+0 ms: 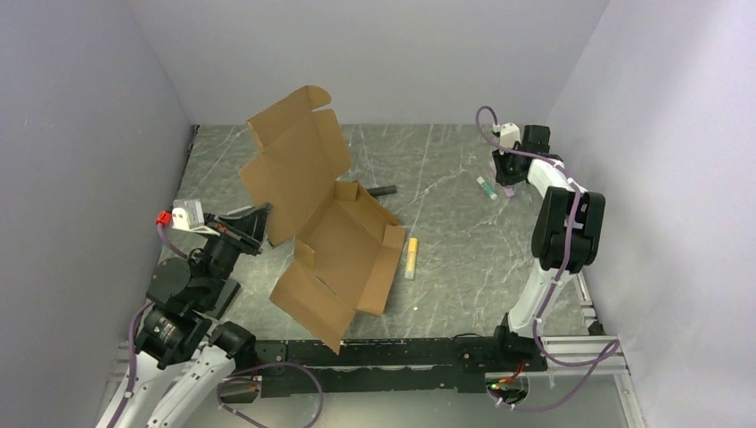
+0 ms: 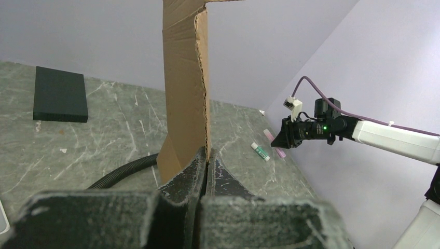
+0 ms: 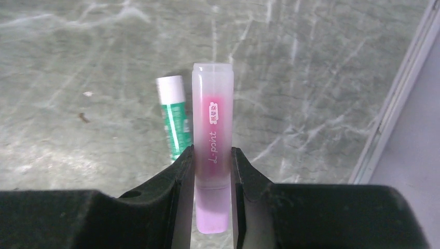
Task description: Fold the paper box
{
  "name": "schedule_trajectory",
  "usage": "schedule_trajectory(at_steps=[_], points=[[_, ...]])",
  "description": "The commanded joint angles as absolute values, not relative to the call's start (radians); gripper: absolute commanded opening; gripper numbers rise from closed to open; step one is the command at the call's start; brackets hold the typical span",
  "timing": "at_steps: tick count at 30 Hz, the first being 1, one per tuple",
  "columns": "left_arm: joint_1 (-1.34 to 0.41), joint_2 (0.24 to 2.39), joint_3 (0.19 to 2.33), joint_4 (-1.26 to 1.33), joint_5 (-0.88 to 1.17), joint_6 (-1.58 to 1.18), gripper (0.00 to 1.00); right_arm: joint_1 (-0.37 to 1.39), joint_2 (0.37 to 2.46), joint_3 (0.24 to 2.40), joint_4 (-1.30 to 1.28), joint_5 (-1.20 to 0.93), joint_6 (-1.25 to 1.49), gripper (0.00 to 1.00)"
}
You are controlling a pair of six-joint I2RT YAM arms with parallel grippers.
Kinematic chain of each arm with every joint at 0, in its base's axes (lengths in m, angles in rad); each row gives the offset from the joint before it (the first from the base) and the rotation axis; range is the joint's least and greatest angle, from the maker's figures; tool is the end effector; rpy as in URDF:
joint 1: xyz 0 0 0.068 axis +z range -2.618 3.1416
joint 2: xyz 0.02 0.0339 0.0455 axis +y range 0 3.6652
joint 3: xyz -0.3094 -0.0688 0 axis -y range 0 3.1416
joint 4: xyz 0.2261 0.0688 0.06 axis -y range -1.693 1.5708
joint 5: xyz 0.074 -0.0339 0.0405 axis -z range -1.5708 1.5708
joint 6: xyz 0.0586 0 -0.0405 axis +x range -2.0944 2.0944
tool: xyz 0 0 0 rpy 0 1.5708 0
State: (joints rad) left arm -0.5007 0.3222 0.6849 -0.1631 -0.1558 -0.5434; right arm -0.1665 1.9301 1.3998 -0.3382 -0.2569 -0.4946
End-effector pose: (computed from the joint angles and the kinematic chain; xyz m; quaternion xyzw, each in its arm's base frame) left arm 0.0446 -0.0141 0.3739 -0.0737 0.6298 -0.3421 0.6935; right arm 0.4350 -0.0580 0.2408 -0.1956 0.9115 0.0030 0.3617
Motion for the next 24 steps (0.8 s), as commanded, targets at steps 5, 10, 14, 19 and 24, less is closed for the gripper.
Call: schedule_trajectory(at_steps=[5,10,14,19,24], points=[[-0.499,0.307,0.711,-0.126,-0.155,-0.560,0.00,-0.175,2.039,1.498,-0.336,-0.139,-0.467,0.42],[-0.499,0.311,0.709,-0.120,-0.153,-0.564,0.00,-0.174,1.976,1.473,-0.336,-0.173,-0.466,0.67],[-0.499,0.318,0.705,-0.112,-0.145,-0.567,0.00,-0.158,1.865,1.424,-0.351,-0.287,-0.487,0.70],[-0.499,0.322,0.701,-0.118,-0.151,-0.558,0.00,-0.066,1.692,1.274,-0.452,-0.612,-0.752,0.74],[-0.499,0.326,0.684,-0.114,-0.153,-0.572,0.00,0.115,1.607,1.150,-0.582,-0.836,-0.887,0.78]])
